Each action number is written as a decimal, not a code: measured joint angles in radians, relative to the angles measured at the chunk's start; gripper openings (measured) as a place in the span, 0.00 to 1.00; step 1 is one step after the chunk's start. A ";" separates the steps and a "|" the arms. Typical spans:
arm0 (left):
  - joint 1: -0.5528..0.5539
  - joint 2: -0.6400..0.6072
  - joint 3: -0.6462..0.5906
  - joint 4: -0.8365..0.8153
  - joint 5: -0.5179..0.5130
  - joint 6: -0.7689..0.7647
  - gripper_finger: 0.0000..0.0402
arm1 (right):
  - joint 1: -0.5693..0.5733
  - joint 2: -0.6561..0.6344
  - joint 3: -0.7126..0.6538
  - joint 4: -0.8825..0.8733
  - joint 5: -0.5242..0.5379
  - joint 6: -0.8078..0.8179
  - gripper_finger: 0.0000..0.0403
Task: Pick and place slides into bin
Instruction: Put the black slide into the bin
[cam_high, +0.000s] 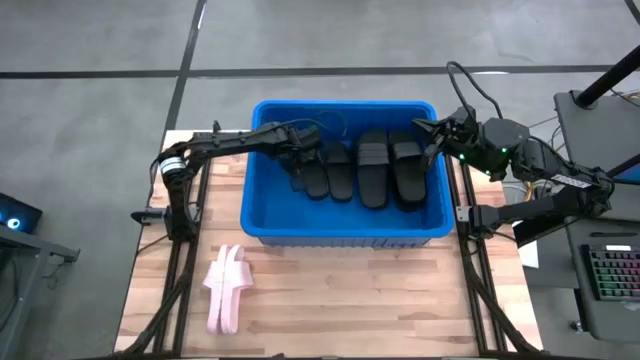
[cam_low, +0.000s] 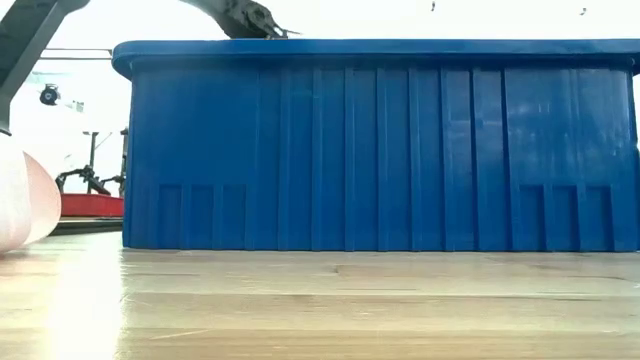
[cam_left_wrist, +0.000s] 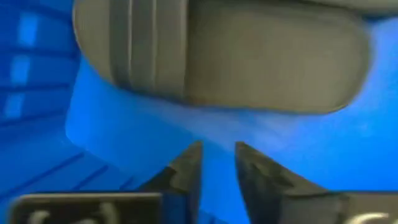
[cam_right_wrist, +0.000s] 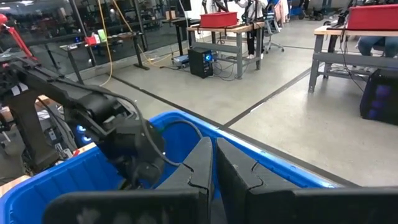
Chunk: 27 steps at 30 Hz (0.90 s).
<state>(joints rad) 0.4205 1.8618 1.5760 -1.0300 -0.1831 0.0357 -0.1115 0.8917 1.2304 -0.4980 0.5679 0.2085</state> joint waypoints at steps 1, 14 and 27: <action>0.009 0.000 -0.016 0.002 -0.001 -0.001 0.15 | 0.000 0.000 0.000 0.000 0.000 0.000 0.03; 0.069 0.000 -0.210 0.208 0.007 0.081 0.00 | 0.002 0.000 0.000 -0.001 -0.002 0.000 0.03; 0.084 0.005 -0.260 0.451 0.034 0.218 0.00 | 0.002 0.000 0.000 -0.001 0.000 0.000 0.03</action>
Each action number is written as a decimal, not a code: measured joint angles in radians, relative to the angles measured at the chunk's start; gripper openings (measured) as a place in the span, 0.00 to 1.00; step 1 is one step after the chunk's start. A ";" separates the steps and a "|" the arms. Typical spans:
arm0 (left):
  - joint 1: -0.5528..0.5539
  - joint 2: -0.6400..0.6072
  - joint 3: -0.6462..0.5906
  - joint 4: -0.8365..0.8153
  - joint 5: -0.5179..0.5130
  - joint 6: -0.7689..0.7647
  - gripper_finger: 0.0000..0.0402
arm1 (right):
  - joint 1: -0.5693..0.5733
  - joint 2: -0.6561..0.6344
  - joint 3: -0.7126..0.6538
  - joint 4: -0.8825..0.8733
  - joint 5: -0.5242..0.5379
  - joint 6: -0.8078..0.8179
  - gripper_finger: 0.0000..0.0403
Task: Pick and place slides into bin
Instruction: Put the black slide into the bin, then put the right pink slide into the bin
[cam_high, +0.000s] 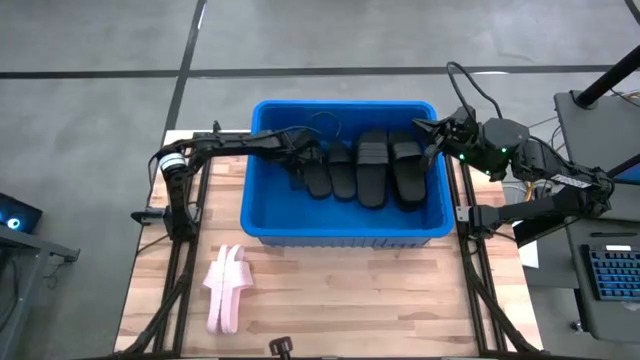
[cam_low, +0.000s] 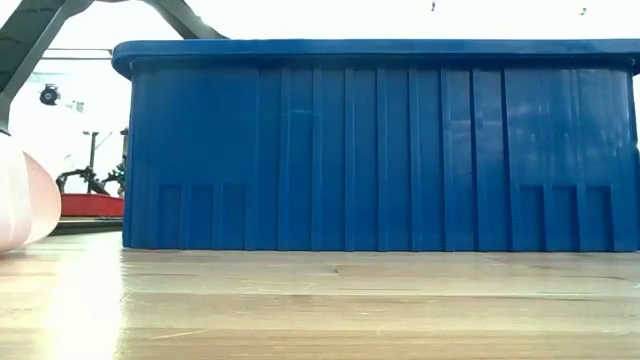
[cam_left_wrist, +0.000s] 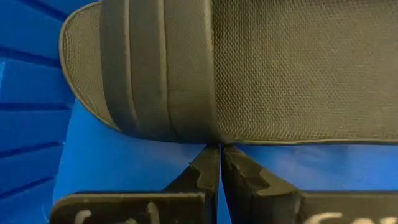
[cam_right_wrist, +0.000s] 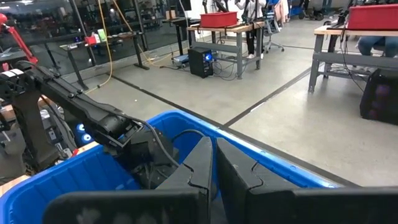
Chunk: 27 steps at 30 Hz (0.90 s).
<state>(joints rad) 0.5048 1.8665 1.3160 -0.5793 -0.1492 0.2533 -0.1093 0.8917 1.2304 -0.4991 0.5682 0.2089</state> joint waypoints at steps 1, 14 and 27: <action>0.000 0.001 0.000 0.000 -0.011 0.009 0.00 | 0.000 0.000 0.000 0.000 0.000 0.000 0.03; -0.001 -0.003 -0.008 -0.061 -0.077 0.056 0.00 | 0.000 0.000 0.000 0.001 0.000 0.000 0.03; -0.079 -0.261 0.001 -0.080 0.027 0.018 0.00 | 0.000 0.000 0.000 0.002 0.000 0.027 0.03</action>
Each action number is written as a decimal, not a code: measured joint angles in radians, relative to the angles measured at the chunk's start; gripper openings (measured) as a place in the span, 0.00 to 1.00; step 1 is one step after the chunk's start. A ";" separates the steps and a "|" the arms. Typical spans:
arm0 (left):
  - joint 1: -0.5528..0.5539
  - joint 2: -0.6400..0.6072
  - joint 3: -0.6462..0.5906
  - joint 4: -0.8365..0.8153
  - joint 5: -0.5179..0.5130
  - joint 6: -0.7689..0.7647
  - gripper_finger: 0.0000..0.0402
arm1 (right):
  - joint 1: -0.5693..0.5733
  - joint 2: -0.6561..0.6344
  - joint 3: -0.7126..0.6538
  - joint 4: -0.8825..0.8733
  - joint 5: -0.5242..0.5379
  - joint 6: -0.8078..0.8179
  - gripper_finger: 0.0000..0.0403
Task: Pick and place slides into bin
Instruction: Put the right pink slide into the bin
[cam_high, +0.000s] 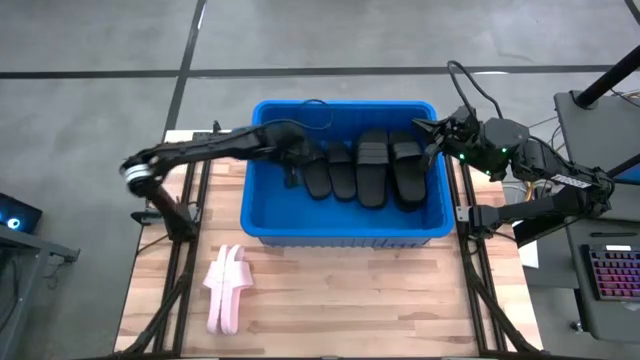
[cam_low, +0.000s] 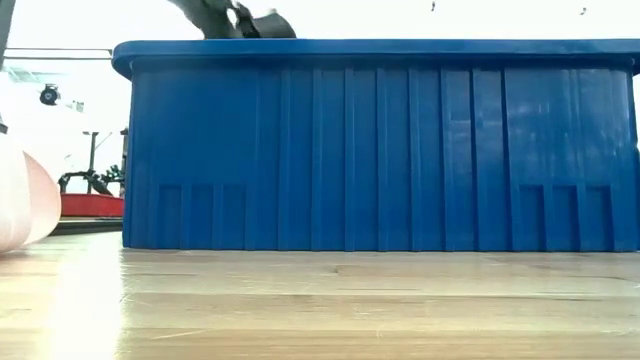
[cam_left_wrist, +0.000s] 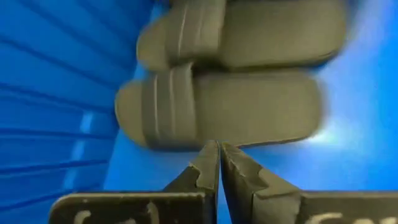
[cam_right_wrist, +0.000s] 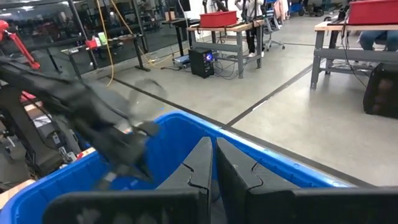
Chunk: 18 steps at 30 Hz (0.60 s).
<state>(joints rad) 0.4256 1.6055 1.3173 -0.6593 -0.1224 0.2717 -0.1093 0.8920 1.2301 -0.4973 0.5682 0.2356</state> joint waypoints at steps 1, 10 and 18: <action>-0.016 -0.039 0.000 -0.014 0.008 -0.001 0.00 | 0.000 0.000 0.000 0.000 0.000 0.001 0.03; -0.193 -0.362 0.000 -0.082 0.092 -0.133 0.00 | 0.000 0.012 0.000 0.000 0.000 0.012 0.03; -0.365 -0.495 0.000 -0.037 0.149 -0.549 0.00 | 0.000 0.065 0.000 0.051 -0.087 -0.090 0.03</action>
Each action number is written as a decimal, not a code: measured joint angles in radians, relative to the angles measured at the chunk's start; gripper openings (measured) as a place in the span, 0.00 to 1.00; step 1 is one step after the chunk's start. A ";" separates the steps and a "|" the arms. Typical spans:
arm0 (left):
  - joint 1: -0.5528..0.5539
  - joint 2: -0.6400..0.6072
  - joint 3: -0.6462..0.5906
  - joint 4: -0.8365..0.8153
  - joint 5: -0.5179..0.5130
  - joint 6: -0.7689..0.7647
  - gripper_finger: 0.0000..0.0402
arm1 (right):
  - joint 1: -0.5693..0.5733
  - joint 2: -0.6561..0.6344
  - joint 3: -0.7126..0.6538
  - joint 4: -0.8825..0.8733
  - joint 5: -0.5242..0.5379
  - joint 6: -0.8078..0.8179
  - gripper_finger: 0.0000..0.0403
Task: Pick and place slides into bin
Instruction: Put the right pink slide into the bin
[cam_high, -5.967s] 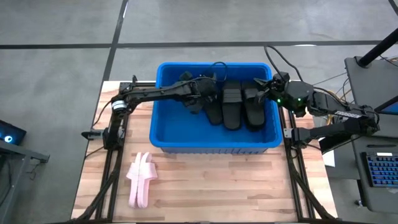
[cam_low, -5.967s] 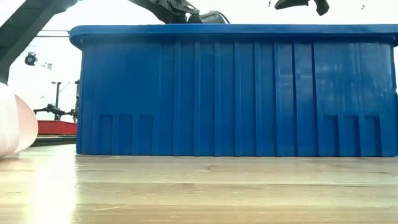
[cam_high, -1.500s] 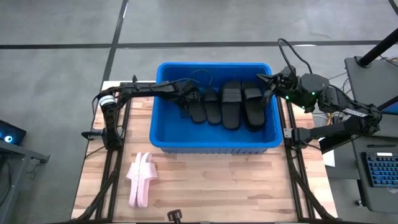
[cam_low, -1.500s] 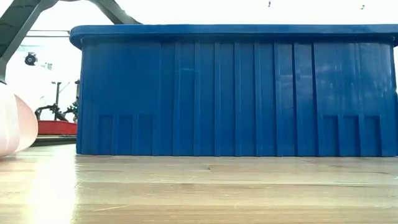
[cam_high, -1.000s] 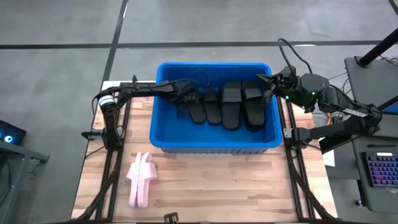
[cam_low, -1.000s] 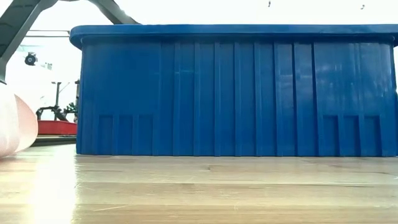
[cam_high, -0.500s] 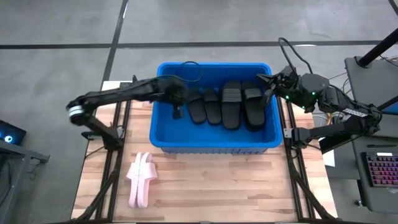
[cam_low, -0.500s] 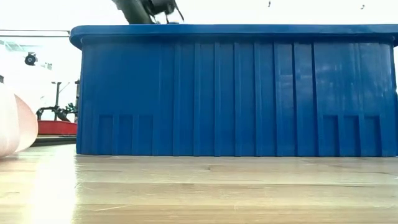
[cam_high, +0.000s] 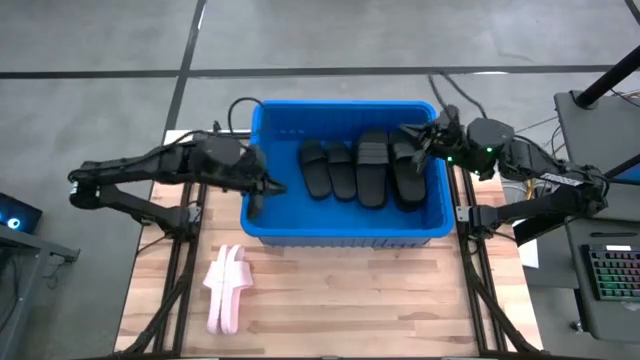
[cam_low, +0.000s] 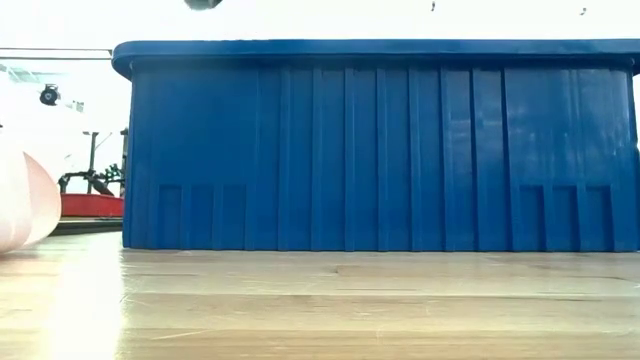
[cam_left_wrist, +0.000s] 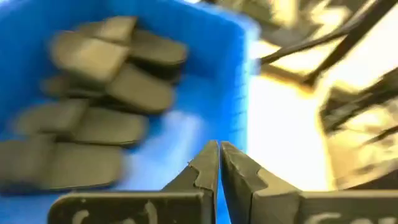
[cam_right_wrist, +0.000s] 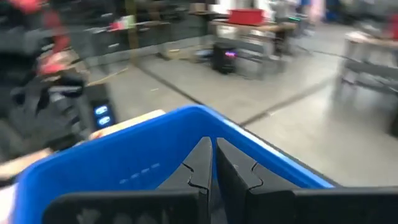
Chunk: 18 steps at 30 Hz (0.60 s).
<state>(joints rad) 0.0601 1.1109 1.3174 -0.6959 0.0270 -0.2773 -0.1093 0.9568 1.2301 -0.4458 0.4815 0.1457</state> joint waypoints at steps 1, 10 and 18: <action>-0.015 -0.008 0.000 0.021 0.034 -0.054 0.00 | 0.000 0.011 0.000 0.019 -0.039 -0.031 0.03; -0.063 0.010 -0.010 0.264 0.310 -0.224 0.00 | 0.000 0.130 0.040 0.116 -0.115 -0.244 0.03; -0.077 0.105 -0.009 0.565 0.459 -0.495 0.08 | 0.000 0.174 0.121 -0.079 -0.119 -0.213 0.03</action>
<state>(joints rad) -0.0165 1.2162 1.3087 -0.1312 0.4859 -0.7720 -0.1093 1.1303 1.3512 -0.5246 0.3628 -0.0672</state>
